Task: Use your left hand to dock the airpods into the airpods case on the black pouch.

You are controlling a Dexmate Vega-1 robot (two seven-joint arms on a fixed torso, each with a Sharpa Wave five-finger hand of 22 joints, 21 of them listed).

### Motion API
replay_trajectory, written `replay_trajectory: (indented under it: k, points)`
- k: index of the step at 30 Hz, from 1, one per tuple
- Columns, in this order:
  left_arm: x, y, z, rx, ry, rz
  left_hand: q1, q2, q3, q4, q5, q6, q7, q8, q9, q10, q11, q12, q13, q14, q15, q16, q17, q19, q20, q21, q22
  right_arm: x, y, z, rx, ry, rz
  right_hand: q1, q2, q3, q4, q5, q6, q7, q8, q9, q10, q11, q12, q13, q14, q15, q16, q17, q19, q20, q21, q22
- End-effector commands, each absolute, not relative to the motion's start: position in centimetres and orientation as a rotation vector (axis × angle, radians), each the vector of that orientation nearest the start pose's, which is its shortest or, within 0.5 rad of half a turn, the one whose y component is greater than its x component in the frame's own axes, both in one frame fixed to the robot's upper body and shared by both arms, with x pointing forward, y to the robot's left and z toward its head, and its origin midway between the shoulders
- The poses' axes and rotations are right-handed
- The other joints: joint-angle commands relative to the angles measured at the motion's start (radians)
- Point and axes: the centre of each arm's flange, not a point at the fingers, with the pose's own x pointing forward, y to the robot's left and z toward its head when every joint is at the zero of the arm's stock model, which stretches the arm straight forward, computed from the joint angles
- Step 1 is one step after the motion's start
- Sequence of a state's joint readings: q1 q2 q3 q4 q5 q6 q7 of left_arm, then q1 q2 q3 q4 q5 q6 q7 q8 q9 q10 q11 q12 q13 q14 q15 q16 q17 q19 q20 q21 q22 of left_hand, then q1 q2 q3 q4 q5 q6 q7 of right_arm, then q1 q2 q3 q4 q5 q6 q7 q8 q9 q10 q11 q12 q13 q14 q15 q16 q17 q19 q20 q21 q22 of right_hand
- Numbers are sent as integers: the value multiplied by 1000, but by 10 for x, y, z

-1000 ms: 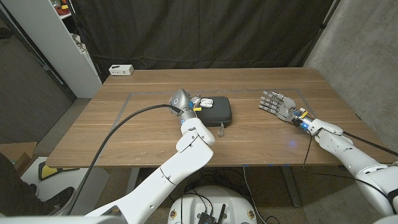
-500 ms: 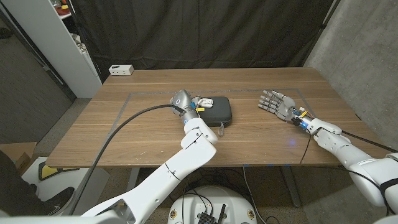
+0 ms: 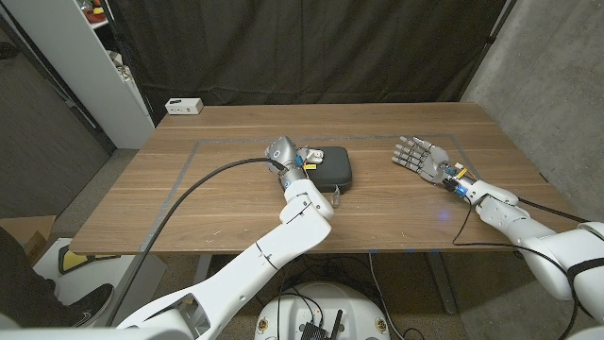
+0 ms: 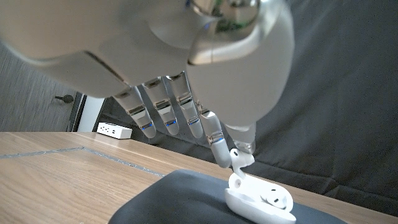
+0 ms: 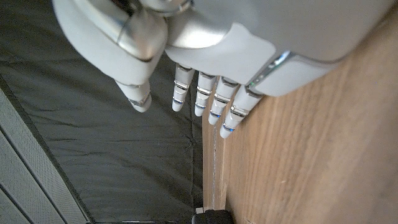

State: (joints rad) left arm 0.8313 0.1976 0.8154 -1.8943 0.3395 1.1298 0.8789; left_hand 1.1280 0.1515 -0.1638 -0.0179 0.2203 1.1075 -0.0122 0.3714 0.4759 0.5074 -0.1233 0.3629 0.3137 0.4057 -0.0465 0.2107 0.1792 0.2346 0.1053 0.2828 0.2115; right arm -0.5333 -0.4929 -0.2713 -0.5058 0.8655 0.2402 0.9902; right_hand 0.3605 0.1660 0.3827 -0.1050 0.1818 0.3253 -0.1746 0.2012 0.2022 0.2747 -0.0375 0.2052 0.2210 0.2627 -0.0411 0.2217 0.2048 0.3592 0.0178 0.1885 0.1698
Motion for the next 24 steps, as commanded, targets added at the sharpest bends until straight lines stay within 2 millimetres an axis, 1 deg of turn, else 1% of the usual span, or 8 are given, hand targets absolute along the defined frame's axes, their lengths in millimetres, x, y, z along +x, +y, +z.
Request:
replay_trajectory:
  k: [1, 8, 13, 14, 16, 18, 20, 24]
  points:
    - [531, 74, -29, 824, -362, 664, 6, -3, 7, -2, -4, -3, 3, -4, 6, 10, 0, -3, 4, 9, -104, -4, 2, 5, 1, 8, 3, 676, -411, -79, 185, -417, 622, -4, 0, 7, -4, 4, -1, 6, -1, 2, 5, 0, 5, 2, -1, -84, 7, 2, 2, 7, 6, 3]
    - [531, 76, -32, 821, -373, 679, 4, -5, 8, -2, -6, -6, 2, -4, 11, 17, 1, -2, 5, 14, -110, -4, 2, 5, 1, 8, 3, 674, -411, -81, 182, -421, 624, -4, 0, 7, -4, 4, -1, 8, -1, 2, 5, 1, 5, 2, 0, -84, 7, 3, 2, 7, 6, 3]
    - [531, 78, -33, 816, -386, 691, 4, -4, 10, -2, -7, -9, 1, -5, 15, 20, 0, -2, 6, 15, -110, -5, 1, 7, -4, 9, 3, 672, -411, -83, 188, -420, 624, -4, -1, 7, -5, 4, 1, 9, 0, 2, 5, 3, 5, 2, 0, -85, 7, 3, 2, 7, 6, 3]
    - [532, 78, -33, 813, -388, 690, 3, -4, 10, -2, -7, -11, 0, -5, 16, 21, -1, -2, 6, 15, -111, -5, 1, 7, -4, 10, 3, 672, -411, -83, 186, -420, 624, -5, -1, 6, -4, 4, 1, 8, 0, 2, 6, -1, 5, 2, 0, -85, 8, 3, 2, 7, 6, 3]
    - [532, 78, -34, 812, -391, 689, 2, -5, 11, -1, -8, -13, -3, -6, 16, 23, -1, -2, 6, 16, -112, -5, 1, 7, -6, 10, 3, 671, -411, -84, 188, -420, 623, -5, -1, 6, -5, 4, 1, 10, 0, 2, 6, 0, 5, 2, 1, -84, 8, 3, 2, 7, 6, 3]
    - [533, 78, -34, 809, -396, 689, 1, -4, 11, -1, -8, -15, 0, -6, 18, 22, -2, -3, 7, 18, -111, -5, 2, 7, -5, 10, 3, 670, -412, -84, 180, -422, 624, -5, -1, 6, -5, 4, 0, 10, 0, 2, 6, 0, 5, 2, 1, -84, 8, 3, 2, 7, 6, 3]
    - [534, 77, -35, 809, -402, 685, 0, -2, 13, 0, -8, -20, -1, -8, 20, 25, -1, -3, 7, 19, -112, -6, 2, 7, -5, 10, 4, 670, -412, -84, 188, -423, 622, -4, -1, 7, -5, 4, 1, 12, 0, 2, 7, 5, 6, 2, 0, -83, 8, 3, 2, 7, 6, 3]
    - [536, 75, -35, 811, -408, 682, -1, -2, 13, 0, -9, -23, -1, -8, 23, 27, -2, -2, 8, 22, -113, -6, 2, 8, -7, 11, 4, 669, -413, -85, 186, -426, 620, -4, -1, 7, -6, 4, 1, 11, 0, 2, 5, 3, 5, 2, 0, -84, 8, 3, 2, 7, 6, 3]
